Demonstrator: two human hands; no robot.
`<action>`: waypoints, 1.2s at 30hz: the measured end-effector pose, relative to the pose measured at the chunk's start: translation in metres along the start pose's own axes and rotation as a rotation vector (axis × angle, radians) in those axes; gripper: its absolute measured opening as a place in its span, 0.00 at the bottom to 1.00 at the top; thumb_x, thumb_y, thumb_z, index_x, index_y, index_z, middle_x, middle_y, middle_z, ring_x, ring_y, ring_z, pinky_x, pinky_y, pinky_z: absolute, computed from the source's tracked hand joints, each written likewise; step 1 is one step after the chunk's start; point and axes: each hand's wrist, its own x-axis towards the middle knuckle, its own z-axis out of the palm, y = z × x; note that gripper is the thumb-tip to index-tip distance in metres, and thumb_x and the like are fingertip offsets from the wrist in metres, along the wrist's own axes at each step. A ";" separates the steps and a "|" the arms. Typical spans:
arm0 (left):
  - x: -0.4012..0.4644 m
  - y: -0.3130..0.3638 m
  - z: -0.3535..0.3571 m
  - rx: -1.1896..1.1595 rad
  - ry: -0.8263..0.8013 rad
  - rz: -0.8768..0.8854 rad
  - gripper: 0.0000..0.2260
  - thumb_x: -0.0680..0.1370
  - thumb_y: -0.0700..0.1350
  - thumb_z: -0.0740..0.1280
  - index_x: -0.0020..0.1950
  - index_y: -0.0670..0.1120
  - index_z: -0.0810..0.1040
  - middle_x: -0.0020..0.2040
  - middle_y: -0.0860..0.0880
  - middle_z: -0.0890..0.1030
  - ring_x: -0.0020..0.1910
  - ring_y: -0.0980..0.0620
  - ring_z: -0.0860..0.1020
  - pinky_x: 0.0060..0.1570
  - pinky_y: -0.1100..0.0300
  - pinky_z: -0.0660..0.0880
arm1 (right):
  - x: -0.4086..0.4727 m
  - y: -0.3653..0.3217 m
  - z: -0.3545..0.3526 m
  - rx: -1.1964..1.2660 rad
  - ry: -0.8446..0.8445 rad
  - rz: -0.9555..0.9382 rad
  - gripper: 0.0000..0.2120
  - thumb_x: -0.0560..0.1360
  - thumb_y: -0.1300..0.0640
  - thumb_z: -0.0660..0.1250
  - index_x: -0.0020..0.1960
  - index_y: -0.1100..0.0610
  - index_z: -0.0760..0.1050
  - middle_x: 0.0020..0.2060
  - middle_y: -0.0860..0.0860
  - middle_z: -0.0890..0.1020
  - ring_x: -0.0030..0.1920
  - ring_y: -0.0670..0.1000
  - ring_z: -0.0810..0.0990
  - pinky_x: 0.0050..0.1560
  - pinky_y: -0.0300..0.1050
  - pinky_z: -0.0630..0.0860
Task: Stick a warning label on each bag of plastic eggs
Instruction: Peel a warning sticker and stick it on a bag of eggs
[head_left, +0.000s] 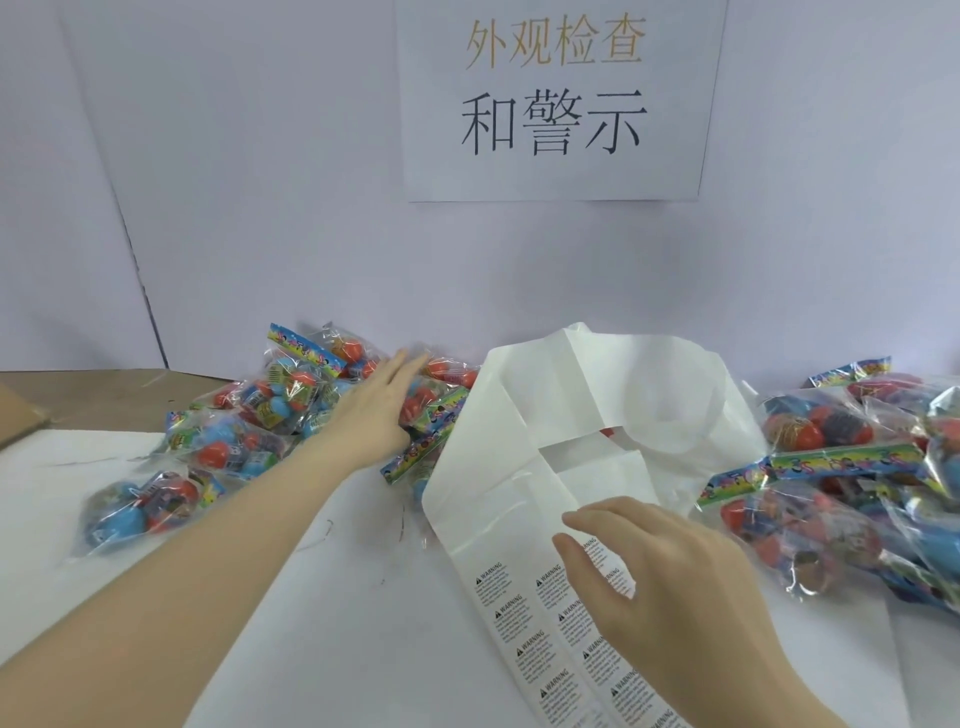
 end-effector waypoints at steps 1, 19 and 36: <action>0.005 -0.001 0.002 0.082 -0.025 -0.006 0.43 0.71 0.34 0.68 0.78 0.53 0.46 0.78 0.48 0.46 0.75 0.44 0.56 0.63 0.51 0.67 | 0.000 0.000 0.001 0.002 0.001 -0.003 0.05 0.62 0.54 0.71 0.36 0.54 0.83 0.31 0.44 0.82 0.27 0.46 0.80 0.24 0.35 0.73; -0.019 0.017 -0.003 -0.458 0.902 -0.387 0.10 0.76 0.41 0.63 0.57 0.45 0.74 0.48 0.50 0.76 0.46 0.49 0.71 0.42 0.55 0.65 | -0.002 0.000 0.002 -0.019 -0.015 0.004 0.04 0.63 0.53 0.71 0.35 0.52 0.83 0.30 0.43 0.81 0.25 0.45 0.78 0.25 0.33 0.69; -0.009 0.025 -0.106 -1.102 0.879 -0.316 0.05 0.74 0.39 0.61 0.39 0.44 0.76 0.36 0.47 0.78 0.28 0.55 0.78 0.30 0.59 0.75 | -0.001 -0.002 -0.001 -0.002 -0.003 0.016 0.04 0.63 0.53 0.71 0.35 0.52 0.83 0.28 0.43 0.80 0.23 0.46 0.76 0.24 0.33 0.69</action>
